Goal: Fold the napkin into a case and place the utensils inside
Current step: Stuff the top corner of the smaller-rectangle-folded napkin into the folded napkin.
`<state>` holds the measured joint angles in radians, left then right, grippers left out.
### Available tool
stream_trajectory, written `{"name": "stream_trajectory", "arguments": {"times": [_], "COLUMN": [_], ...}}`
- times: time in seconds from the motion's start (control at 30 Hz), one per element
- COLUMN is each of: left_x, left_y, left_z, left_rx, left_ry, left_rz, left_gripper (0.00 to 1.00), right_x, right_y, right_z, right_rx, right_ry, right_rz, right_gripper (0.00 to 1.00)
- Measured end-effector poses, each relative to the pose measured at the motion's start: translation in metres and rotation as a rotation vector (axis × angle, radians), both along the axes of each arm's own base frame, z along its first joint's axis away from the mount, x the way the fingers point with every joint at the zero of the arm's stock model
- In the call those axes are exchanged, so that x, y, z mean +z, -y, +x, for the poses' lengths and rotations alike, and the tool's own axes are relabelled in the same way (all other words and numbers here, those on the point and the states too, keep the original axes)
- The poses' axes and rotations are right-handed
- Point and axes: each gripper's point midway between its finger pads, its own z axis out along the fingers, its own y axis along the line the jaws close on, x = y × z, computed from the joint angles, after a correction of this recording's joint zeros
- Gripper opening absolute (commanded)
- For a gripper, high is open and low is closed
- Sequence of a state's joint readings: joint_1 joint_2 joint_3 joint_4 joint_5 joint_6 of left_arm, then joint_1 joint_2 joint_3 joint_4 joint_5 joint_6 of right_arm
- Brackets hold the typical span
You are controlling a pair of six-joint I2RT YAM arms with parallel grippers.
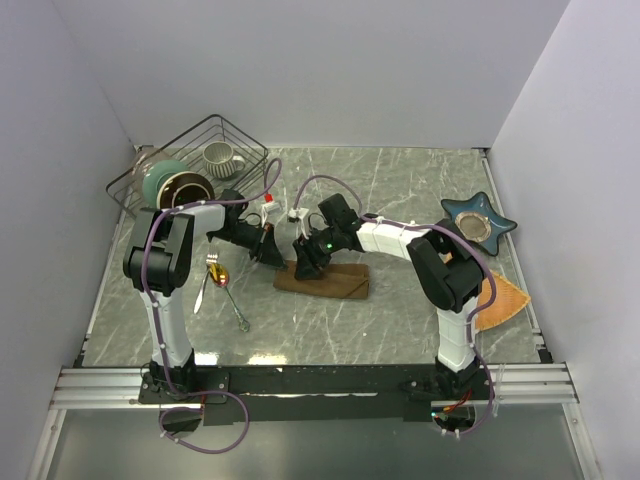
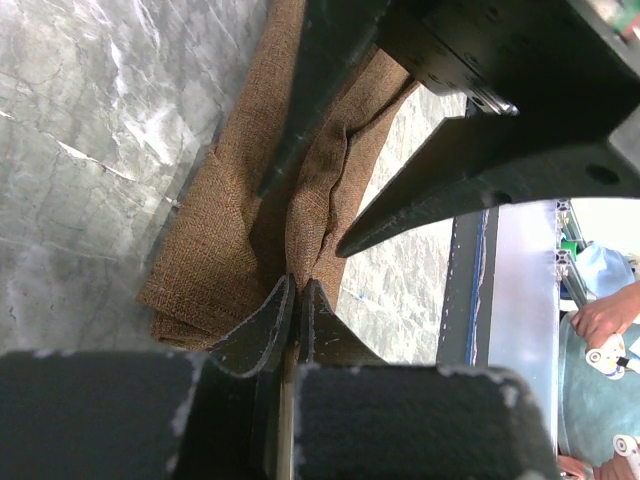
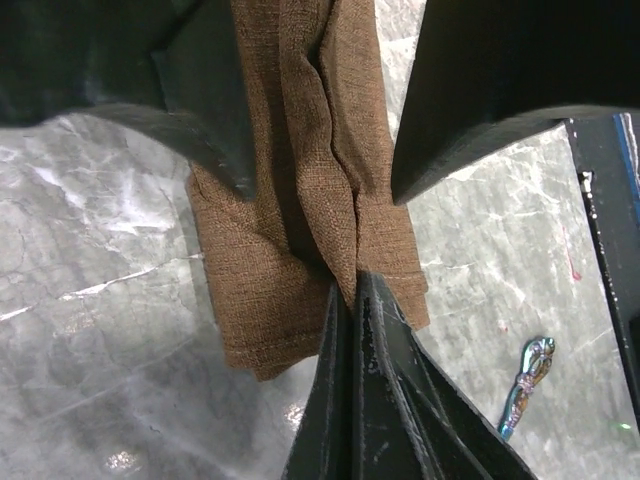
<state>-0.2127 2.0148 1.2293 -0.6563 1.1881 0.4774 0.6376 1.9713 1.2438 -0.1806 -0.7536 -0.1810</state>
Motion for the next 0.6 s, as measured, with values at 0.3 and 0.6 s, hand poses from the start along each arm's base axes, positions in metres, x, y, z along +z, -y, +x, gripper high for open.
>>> {"name": "stream_trajectory", "arguments": {"times": [0.3,0.6], "left_x": [0.0,0.0004], "left_y": [0.0001,0.0004], "left_z": [0.0,0.0007], "left_rx": [0.001,0.007], "left_ry": [-0.003,-0.01], "left_rz": [0.0,0.001], "left_gripper": [0.01,0.01], "right_x": [0.004,0.0042], "right_y": [-0.0034,-0.0054], "right_z": [-0.0029,-0.0027], "right_rx": [-0.025,-0.04], "right_ry": [-0.049,-0.07], "right_rz": [0.017,0.025], "right_gripper": [0.42,0.08]}}
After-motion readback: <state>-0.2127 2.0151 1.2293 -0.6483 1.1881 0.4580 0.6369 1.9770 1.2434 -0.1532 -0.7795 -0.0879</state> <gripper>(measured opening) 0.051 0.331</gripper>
